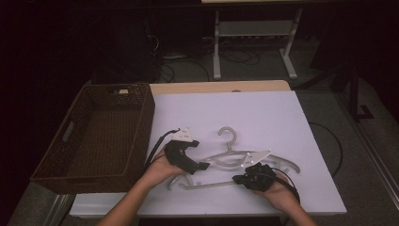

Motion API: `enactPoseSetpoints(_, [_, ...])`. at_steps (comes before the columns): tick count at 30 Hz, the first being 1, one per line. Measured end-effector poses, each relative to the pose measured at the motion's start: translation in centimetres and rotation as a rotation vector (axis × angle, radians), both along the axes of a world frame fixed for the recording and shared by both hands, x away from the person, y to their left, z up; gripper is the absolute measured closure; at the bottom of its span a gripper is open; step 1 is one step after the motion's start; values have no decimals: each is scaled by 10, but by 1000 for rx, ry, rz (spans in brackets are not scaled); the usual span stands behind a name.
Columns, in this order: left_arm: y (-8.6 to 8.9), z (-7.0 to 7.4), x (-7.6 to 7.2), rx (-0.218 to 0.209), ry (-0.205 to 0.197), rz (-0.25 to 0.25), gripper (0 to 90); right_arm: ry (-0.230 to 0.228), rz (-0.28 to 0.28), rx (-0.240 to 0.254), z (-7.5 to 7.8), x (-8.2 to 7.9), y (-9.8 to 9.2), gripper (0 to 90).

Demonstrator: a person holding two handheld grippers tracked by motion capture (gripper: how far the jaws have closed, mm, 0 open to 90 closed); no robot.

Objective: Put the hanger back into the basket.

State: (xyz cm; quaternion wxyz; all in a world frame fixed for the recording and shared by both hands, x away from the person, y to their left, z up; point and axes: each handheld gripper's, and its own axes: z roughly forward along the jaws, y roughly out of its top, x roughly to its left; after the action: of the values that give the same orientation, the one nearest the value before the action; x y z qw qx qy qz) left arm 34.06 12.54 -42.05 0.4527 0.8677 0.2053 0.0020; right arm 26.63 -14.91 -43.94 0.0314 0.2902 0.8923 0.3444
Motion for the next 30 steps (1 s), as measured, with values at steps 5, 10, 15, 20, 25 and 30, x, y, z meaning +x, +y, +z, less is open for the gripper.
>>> enactPoseSetpoints(5, [-8,-7,7,52,-9,-10,144,-1,-1,4,0,0,0,896])
enactPoseSetpoints(10, [-17,-15,10,96,-7,-25,228,10,-12,5,0,-1,-1,896])
enactPoseSetpoints(15, [-23,-20,9,137,-9,-53,400,4,-7,6,0,0,-2,896])
enactPoseSetpoints(20, [-26,-22,9,169,-14,-70,556,6,-8,7,0,1,-2,896])
enactPoseSetpoints(25, [-26,-20,9,161,-23,-62,700,6,-8,8,0,1,-2,896])
enactPoseSetpoints(30, [-26,-18,9,143,5,-67,799,6,-9,9,0,1,-2,896])
